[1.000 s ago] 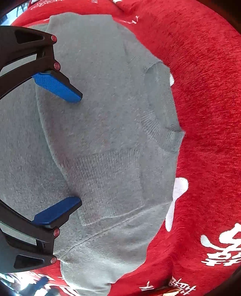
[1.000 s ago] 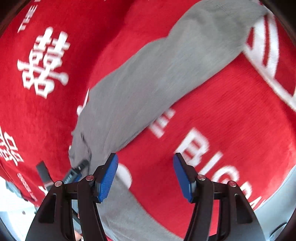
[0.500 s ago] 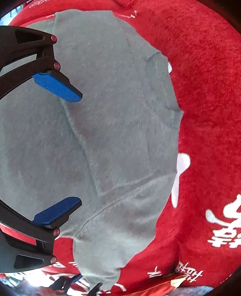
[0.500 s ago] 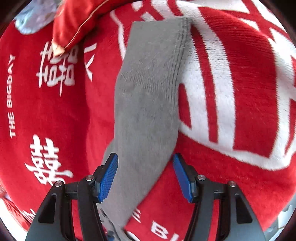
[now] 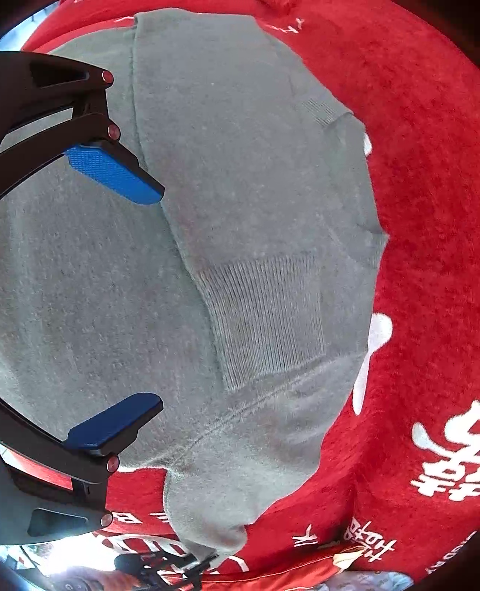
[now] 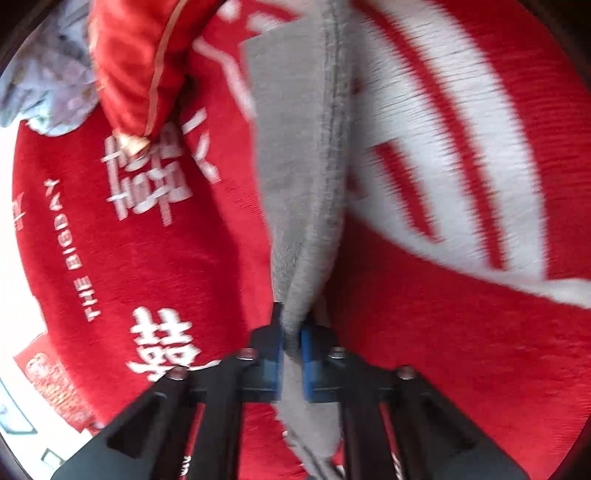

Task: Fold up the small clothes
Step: 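Grasp the other sleeve cuff with the right tool, then fold the held sleeve over the sweater body with the right tool and release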

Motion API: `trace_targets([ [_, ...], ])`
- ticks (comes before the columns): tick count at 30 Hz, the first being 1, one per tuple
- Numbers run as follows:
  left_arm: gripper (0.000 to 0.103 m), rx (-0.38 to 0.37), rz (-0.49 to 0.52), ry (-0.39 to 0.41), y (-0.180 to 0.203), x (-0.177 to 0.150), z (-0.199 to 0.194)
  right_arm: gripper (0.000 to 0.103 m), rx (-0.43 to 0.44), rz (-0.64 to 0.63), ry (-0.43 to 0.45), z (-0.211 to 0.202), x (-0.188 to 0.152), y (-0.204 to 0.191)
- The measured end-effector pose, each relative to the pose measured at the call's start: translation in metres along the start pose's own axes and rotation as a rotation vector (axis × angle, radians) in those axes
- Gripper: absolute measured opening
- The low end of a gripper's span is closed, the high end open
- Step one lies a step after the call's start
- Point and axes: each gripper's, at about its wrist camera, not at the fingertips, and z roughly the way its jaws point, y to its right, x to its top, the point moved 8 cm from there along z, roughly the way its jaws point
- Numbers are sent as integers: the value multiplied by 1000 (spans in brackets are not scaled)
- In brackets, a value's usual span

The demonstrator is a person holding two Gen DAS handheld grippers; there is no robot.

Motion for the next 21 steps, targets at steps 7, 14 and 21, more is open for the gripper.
trace_targets([
  [7, 103, -40, -74, -1, -42, -11, -14, 7, 160, -210, -196, 36, -62, -89],
  [14, 103, -8, -141, 89, -101, -14, -44, 7, 166, -560, -497, 102, -203, -158],
  [21, 103, 63, -236, 139, -179, -28, -61, 7, -68, -912, -806, 182, -373, -109],
])
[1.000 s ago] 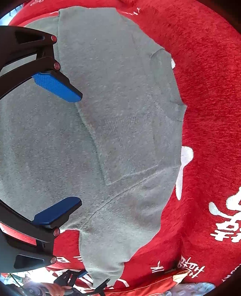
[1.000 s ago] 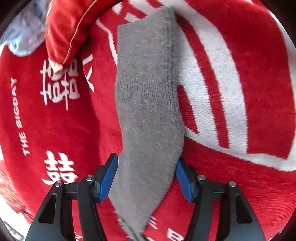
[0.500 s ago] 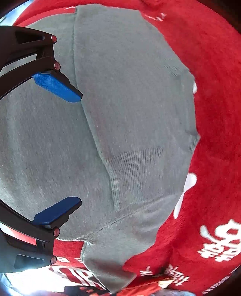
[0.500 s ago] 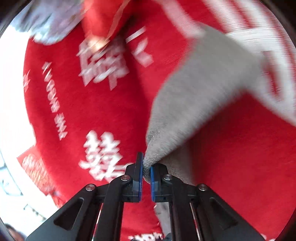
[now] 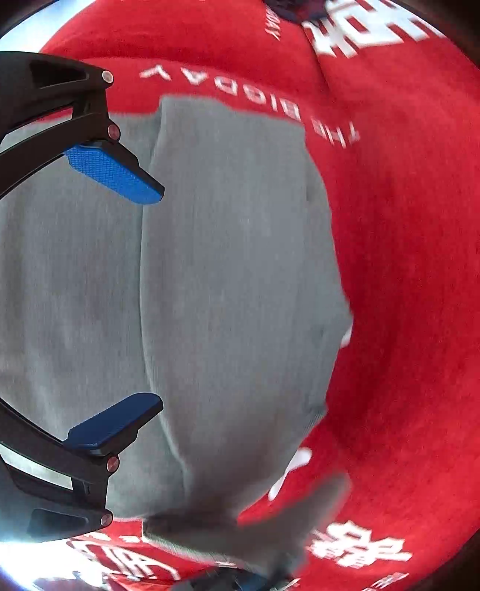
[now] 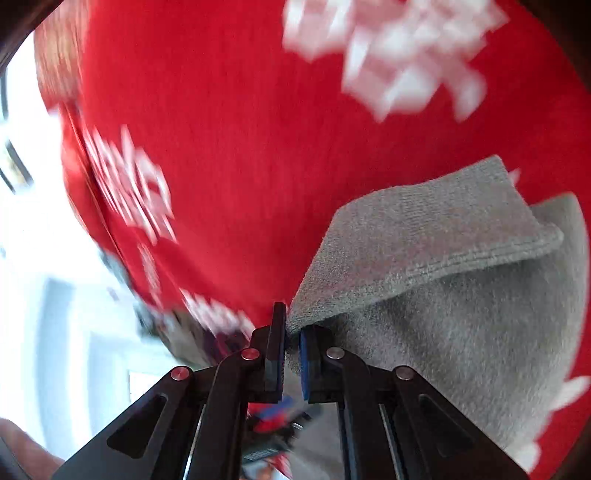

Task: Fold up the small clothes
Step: 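Fold the held sleeve over the sweater body with the right tool and release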

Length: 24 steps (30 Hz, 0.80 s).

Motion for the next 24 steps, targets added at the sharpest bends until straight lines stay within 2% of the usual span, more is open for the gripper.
trace_targets([
  [2, 103, 9, -27, 0, -19, -2, 0, 7, -112, -27, -106, 43, -21, 8],
  [4, 103, 13, -55, 1, -31, -3, 5, 8, -272, -24, -207, 78, -44, 30],
  [6, 103, 14, -72, 4, -42, -4, 6, 13, -345, 19, -229, 88, -56, 45],
  [7, 103, 15, -77, 7, -43, -2, 9, 21, -332, 53, -215, 87, -59, 48],
  [8, 103, 16, -83, 11, -41, -1, 14, 24, -304, 88, -186, 83, -60, 48],
  [10, 103, 13, -95, 16, -49, -1, 15, 45, -274, 140, -95, 69, -55, 47],
  [12, 103, 7, -108, 20, -57, -1, 14, 46, -296, 176, -15, 58, -43, 52],
  [15, 103, -10, -134, 37, -70, 0, 7, 44, -291, 269, 43, 59, -26, 64],
  [16, 103, -16, -141, 43, -73, 1, 5, 24, -288, 278, 45, 65, -21, 64],
  [17, 103, -27, -152, 50, -78, 2, 3, 7, -285, 263, 40, 69, -15, 60],
  [20, 103, -50, -178, 76, -89, 5, -4, 7, -261, 48, -19, 99, -10, 14],
  [22, 103, -58, -190, 87, -96, 6, -6, 7, -267, -143, -111, 127, -25, -21],
  [24, 103, -61, -202, 86, -102, 6, -5, 7, -315, -331, -220, 154, -54, -41],
])
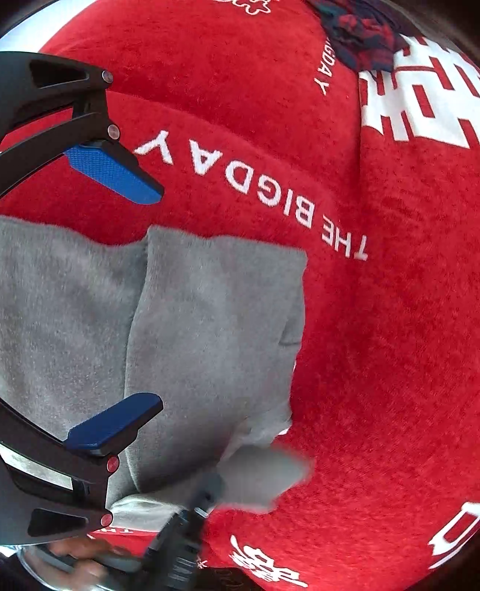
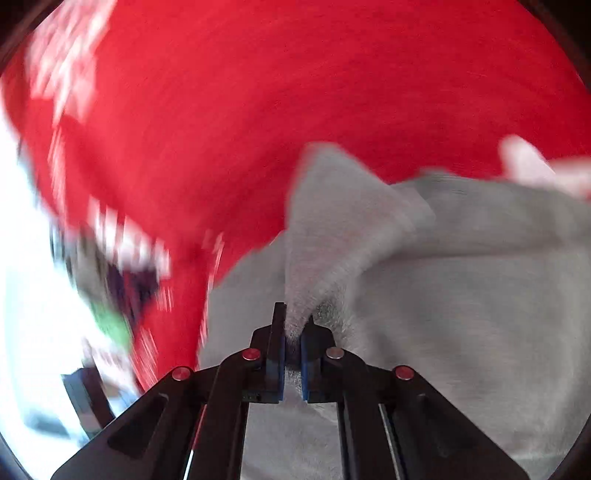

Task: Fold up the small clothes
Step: 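Fold the held sleeve over the sweater body with the right tool and release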

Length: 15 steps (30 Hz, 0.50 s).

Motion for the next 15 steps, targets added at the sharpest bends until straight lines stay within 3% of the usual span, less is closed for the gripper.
trace_targets([
  [2, 103, 0, -11, -5, -4, -1, 1, 7, -33, -138, -93, 24, -21, -22],
  [7, 103, -40, -15, -32, -2, -4, 10, 12, -162, -281, -229, 48, -54, -21],
  [9, 103, -81, -9, -58, 7, -6, 17, 31, -137, -278, -226, 41, -59, -22],
  [10, 103, -96, -5, -67, 11, -6, 20, 55, -131, -267, -221, 40, -61, -22],
  [11, 103, -122, 1, -83, 18, -7, 25, 72, -128, -249, -208, 35, -60, -20],
  [15, 103, -179, 7, -143, 40, -10, 44, 73, -104, -102, -167, 3, -64, 5],
])
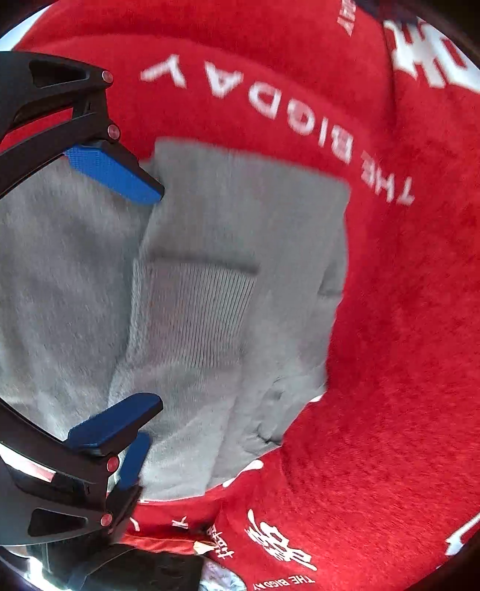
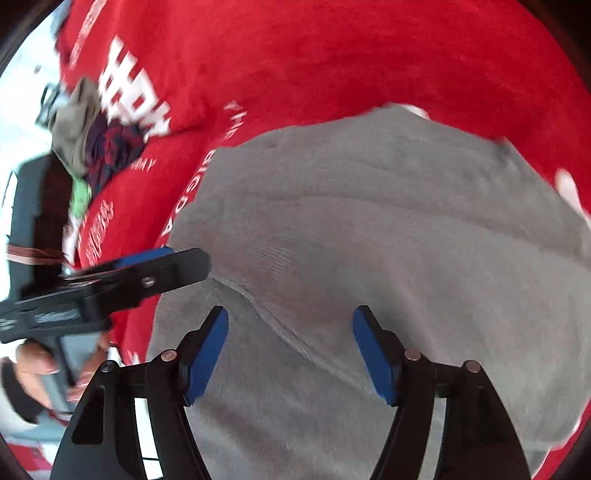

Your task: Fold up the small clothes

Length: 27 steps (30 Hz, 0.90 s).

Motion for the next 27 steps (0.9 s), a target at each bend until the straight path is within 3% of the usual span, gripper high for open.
trace_targets([
  [5, 102, -1, -25, -18, 7, 1, 15, 73, 42, 325, 46, -37, -33, 67],
  [7, 88, 2, -15, -11, 9, 2, 15, 73, 74, 495, 98, -53, -52, 102],
  [9, 64, 52, 13, -14, 7, 3, 17, 73, 78, 643, 157, -64, -64, 132],
  [12, 39, 84, 28, -12, -1, 5, 13, 73, 139, 837, 276, -78, -73, 171],
  [13, 35, 80, 20, -11, -5, 5, 12, 72, 158, 890, 312, -81, -73, 181],
  [14, 28, 74, 11, -11, -9, 5, 11, 53, 160, 920, 330, -83, -73, 187],
  [16, 21, 66, -7, -9, -16, 6, 7, 6, 122, 929, 321, -87, -70, 197],
  [21, 21, 99, 39, 21, -18, 0, 4, 6, 41, 750, 313, -100, -59, 194],
  [24, 21, 134, 78, 33, -18, -6, 2, 6, 18, 733, 242, -86, -74, 208],
  [27, 21, 181, 101, 45, -25, -7, -8, 6, 46, 739, 255, -89, -82, 214],
])
